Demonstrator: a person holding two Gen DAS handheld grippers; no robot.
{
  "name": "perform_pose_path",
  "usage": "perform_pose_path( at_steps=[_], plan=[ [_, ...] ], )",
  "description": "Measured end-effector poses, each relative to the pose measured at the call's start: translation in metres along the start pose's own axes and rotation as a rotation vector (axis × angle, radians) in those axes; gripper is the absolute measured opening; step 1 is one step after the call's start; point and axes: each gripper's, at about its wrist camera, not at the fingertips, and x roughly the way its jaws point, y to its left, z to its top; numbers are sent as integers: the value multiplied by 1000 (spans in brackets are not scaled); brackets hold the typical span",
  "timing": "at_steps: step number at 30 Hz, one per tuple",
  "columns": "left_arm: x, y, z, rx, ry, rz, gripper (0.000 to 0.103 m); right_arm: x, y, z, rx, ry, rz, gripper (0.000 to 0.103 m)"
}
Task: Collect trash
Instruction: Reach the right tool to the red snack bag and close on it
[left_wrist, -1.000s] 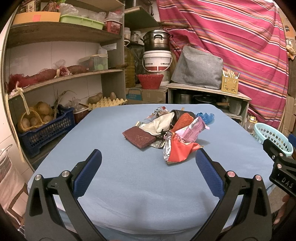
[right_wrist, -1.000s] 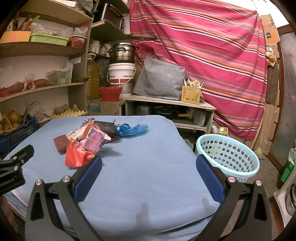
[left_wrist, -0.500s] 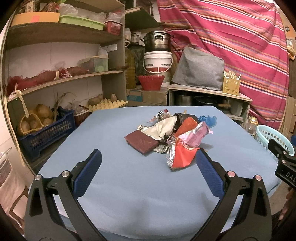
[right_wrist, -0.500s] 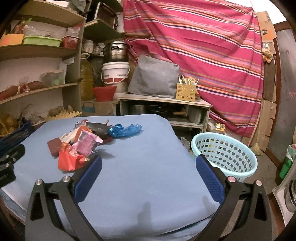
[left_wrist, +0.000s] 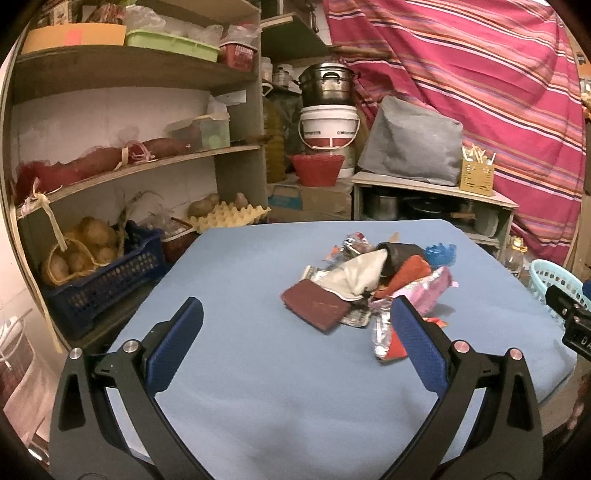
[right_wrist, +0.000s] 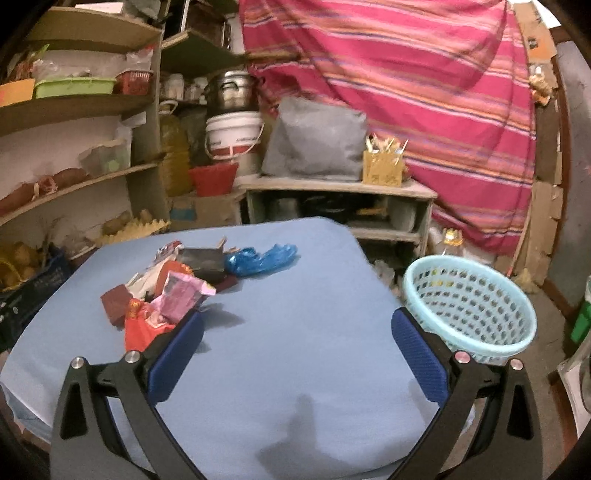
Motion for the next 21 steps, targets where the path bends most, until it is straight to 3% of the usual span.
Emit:
perform_pose_path(
  at_steps=[10,15,21],
  plan=[
    [36,39,8,62,22,36,98,15,17,2,-10,-4,-46,99],
    [54,49,25,76,20,28,98,21,37,7,8,-16,-6,99],
    [76,57,19,45,54,16,98,41,82,-2,-88,83,1,99]
  ],
)
